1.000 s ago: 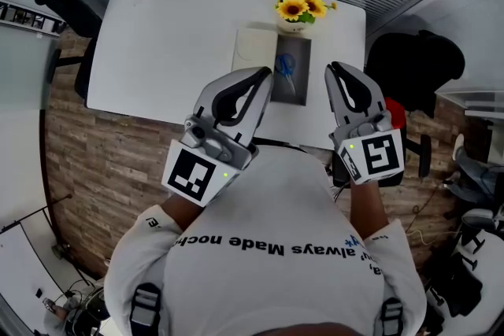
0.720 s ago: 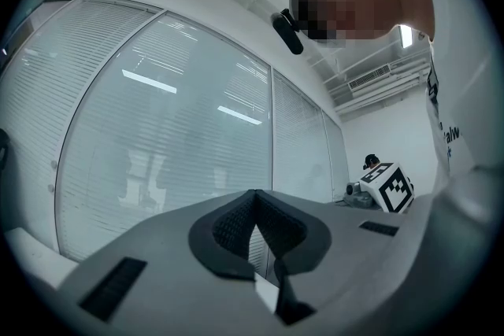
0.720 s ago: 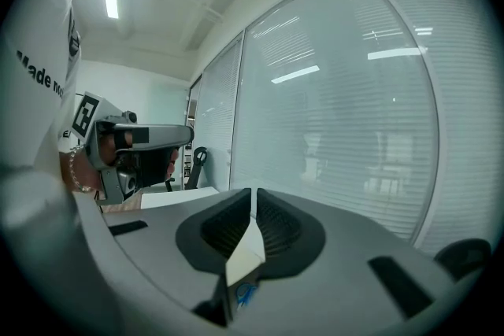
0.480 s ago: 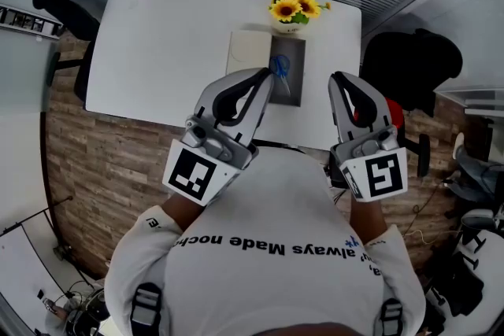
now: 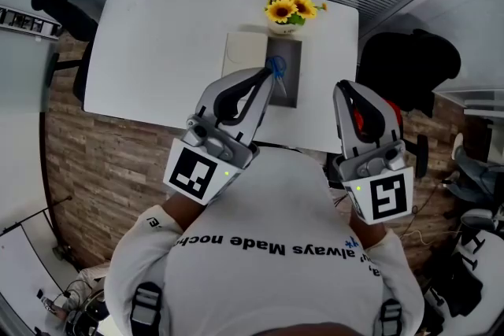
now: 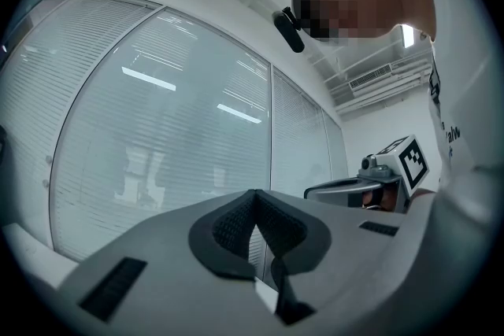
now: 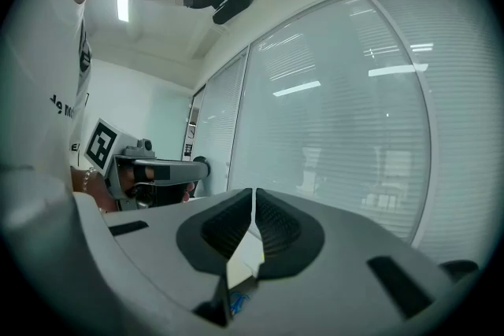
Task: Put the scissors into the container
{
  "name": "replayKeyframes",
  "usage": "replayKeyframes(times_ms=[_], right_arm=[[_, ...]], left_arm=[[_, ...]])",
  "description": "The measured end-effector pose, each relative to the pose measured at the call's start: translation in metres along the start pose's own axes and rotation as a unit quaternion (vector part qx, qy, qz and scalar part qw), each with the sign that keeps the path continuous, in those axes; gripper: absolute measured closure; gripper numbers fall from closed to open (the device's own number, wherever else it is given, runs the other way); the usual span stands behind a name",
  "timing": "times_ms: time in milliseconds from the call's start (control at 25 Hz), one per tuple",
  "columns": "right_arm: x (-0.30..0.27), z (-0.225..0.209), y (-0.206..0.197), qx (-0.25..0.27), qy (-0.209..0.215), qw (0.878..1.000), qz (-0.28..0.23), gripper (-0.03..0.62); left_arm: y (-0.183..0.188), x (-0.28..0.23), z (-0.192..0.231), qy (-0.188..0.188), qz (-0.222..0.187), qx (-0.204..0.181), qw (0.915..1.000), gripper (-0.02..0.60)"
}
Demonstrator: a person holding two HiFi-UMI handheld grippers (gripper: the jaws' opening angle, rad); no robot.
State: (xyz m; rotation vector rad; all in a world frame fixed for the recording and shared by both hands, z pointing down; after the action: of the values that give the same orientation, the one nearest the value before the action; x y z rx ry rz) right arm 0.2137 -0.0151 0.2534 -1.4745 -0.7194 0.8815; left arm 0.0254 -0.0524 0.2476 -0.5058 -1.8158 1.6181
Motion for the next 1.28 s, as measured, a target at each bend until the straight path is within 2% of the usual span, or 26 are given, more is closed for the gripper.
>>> replayKeyframes(times_ms=[320,480,720,960,1280], right_arm=[[-0.002,0.001,0.018,-0.009,-0.014,0.999,-0.032,0.577],[0.005,0.000,0.006,0.005,0.001,1.000,-0.003,0.582],[-0.001,0.000,0.015,-0.008,-0.010,1.000,-0.023,0.582],[0.005,-0.001,0.005,0.003,0.004,1.000,-0.001,0.583],[0.002,-0.002,0.005,-0.004,0.003,1.000,-0.002,0.583]], left_arm=[[0.000,-0.004,-0.001,0.000,-0.003,0.001,1.0000,0.563],[0.001,-0.004,-0.001,-0.001,-0.005,0.001,1.0000,0.563],[0.001,-0.004,-0.001,0.000,-0.004,0.001,1.0000,0.563],[0.002,-0.003,-0.001,0.000,-0.004,0.002,1.0000,0.563],[0.001,-0.003,0.000,0.001,-0.002,0.003,1.0000,0.563]])
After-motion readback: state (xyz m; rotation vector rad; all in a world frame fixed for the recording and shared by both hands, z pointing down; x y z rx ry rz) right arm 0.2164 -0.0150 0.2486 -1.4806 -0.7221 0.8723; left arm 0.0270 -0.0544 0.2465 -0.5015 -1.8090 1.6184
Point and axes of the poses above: the fingertips, and each gripper's own axes: x backward along the fingers, z to its left, y out of its top, the point moved 7 cm from there along x, backward along the fingers, and after that the axes turned 8 degrees about -x, right-handed, at the moved point
